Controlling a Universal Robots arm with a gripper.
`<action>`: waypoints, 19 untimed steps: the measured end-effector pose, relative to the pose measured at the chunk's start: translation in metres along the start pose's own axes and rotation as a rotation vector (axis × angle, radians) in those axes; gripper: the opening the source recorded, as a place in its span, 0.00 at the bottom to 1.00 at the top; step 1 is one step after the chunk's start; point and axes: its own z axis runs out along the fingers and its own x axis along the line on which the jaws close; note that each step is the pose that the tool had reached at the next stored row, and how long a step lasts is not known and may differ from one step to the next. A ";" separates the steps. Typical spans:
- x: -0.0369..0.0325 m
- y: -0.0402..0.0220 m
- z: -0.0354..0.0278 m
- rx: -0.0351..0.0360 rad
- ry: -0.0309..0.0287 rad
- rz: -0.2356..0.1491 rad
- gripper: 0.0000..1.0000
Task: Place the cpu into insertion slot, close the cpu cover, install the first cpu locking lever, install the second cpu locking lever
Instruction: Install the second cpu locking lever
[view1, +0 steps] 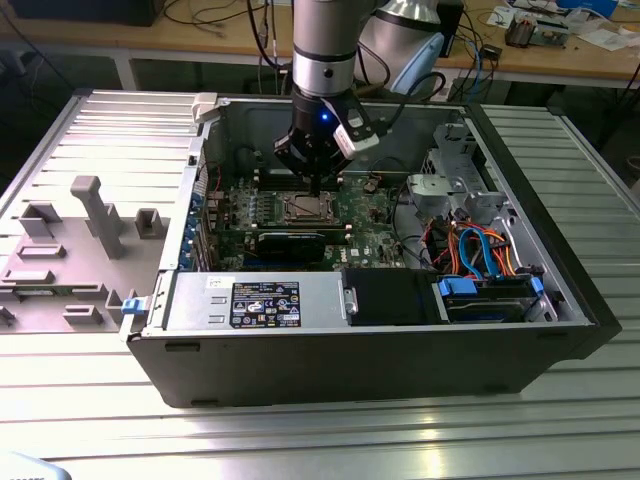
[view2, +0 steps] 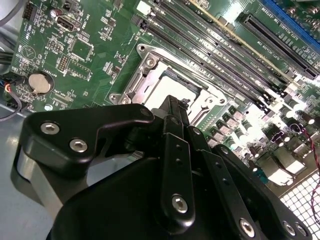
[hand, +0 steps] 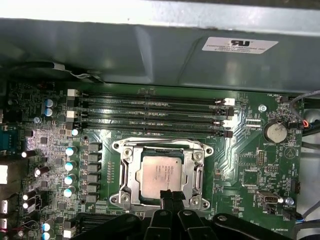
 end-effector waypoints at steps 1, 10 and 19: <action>0.0000 -0.0004 0.0001 0.0000 0.0001 0.000 0.11; 0.0004 -0.0076 0.0016 -0.0010 -0.0001 0.000 0.11; 0.0009 -0.0156 0.0032 -0.0021 -0.0001 0.000 0.11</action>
